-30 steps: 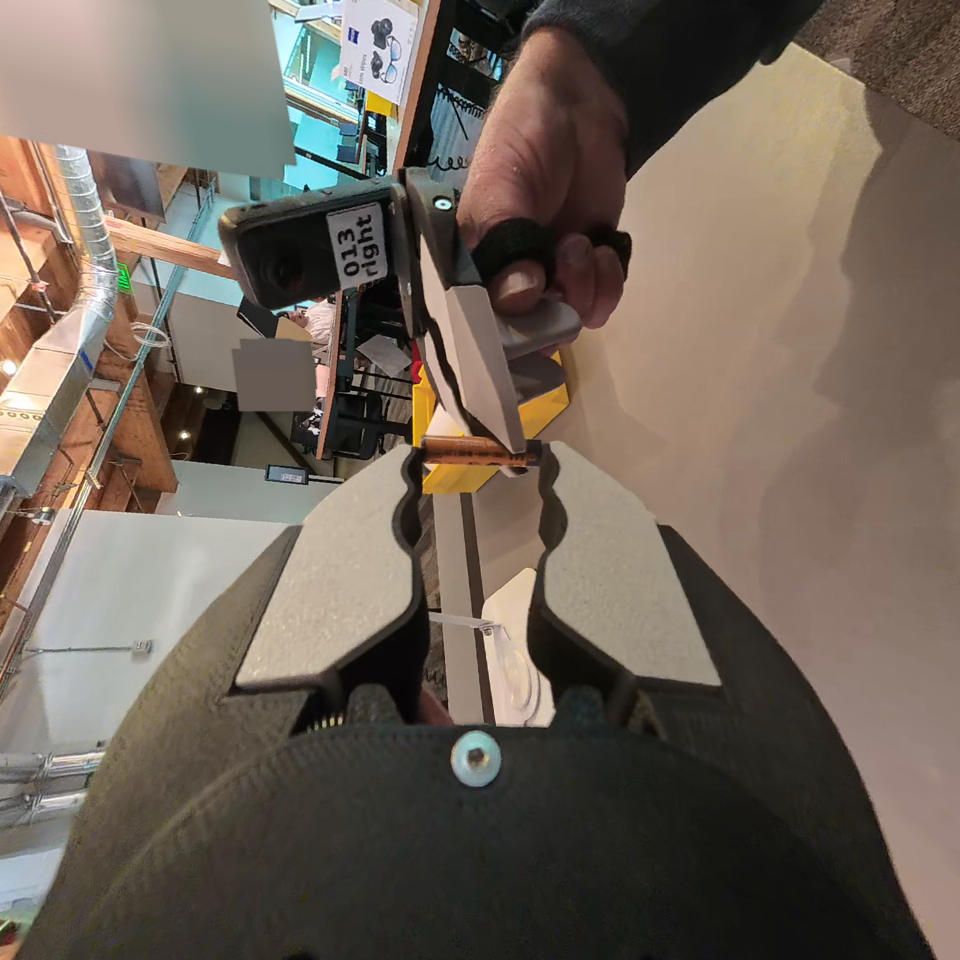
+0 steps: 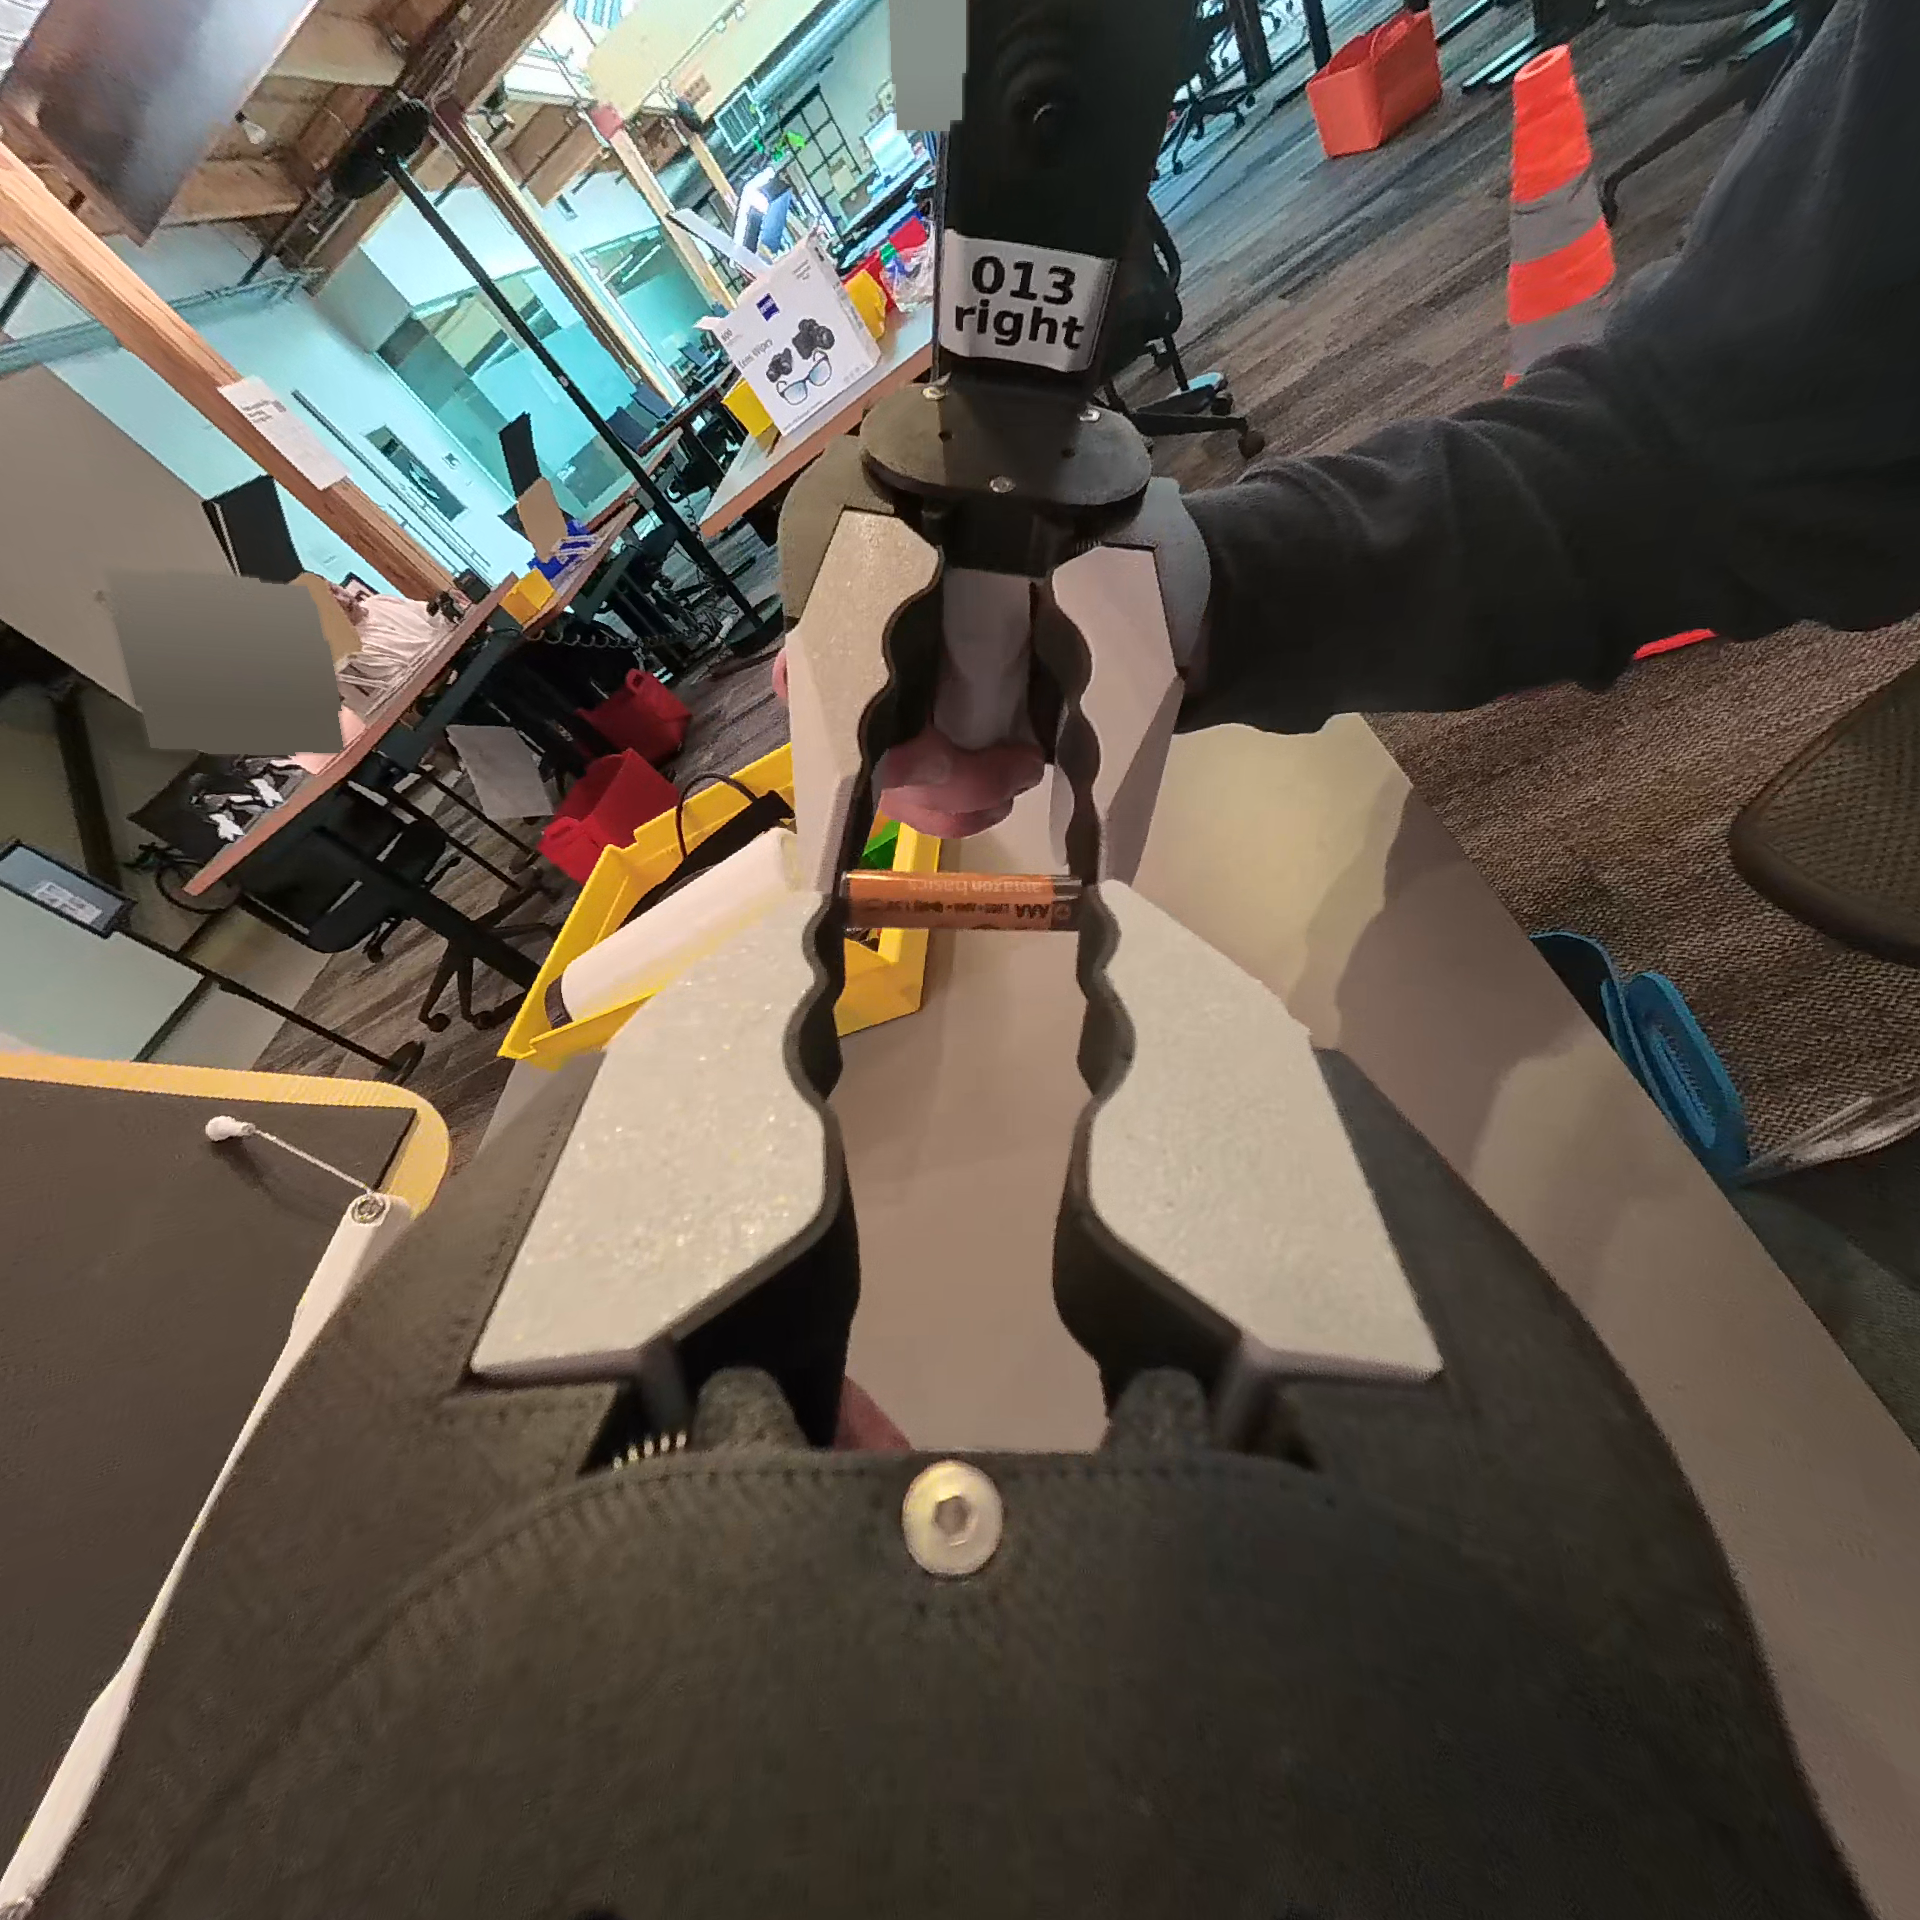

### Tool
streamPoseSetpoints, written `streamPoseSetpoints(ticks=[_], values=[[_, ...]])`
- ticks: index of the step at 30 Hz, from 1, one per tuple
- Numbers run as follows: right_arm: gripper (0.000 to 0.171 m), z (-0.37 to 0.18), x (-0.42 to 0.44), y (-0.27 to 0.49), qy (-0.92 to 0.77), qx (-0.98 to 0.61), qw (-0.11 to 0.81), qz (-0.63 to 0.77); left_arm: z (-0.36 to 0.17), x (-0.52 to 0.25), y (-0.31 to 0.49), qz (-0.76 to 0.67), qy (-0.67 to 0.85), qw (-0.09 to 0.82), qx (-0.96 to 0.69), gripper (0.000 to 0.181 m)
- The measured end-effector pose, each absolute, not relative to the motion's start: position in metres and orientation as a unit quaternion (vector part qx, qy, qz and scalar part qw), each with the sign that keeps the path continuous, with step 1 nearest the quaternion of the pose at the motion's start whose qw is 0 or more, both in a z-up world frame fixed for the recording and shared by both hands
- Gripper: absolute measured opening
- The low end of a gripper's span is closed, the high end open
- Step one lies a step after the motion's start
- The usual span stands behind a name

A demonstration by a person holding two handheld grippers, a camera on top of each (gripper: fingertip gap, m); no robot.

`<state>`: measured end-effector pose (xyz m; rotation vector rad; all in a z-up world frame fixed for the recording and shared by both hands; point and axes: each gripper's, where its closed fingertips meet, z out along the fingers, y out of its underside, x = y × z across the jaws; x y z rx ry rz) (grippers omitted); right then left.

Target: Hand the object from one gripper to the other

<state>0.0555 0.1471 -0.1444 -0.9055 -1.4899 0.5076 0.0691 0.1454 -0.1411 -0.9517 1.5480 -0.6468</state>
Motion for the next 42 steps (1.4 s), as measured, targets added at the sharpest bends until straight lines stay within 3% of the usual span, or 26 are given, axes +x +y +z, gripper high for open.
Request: streamPoseSetpoints(ticks=[7,20,29,33,37,42], values=[[0.042,-0.147,0.057,0.148,-0.638,-0.414,0.604,0.239,-0.142,0.071,0.145,-0.285,0.654,0.567,-0.412,0.043],[0.041,-0.149,0.084,0.172,-0.491,-0.537,0.557,0.401,-0.158,0.055,0.158,-0.144,0.681,0.596,-0.400,0.038],[0.042,-0.184,0.223,0.274,-0.296,-0.729,0.572,0.231,-0.204,0.009,0.182,-0.071,0.641,0.593,-0.482,0.014],[0.041,-0.238,0.290,0.309,-0.237,-0.819,0.512,0.106,-0.223,-0.009,0.186,-0.054,0.628,0.581,-0.515,0.017],[0.042,-0.289,0.312,0.322,-0.203,-0.872,0.437,0.086,-0.238,-0.023,0.188,-0.040,0.620,0.569,-0.539,0.018],[0.044,-0.316,0.323,0.332,-0.183,-0.890,0.415,0.053,-0.253,-0.034,0.189,-0.034,0.612,0.554,-0.563,0.022]])
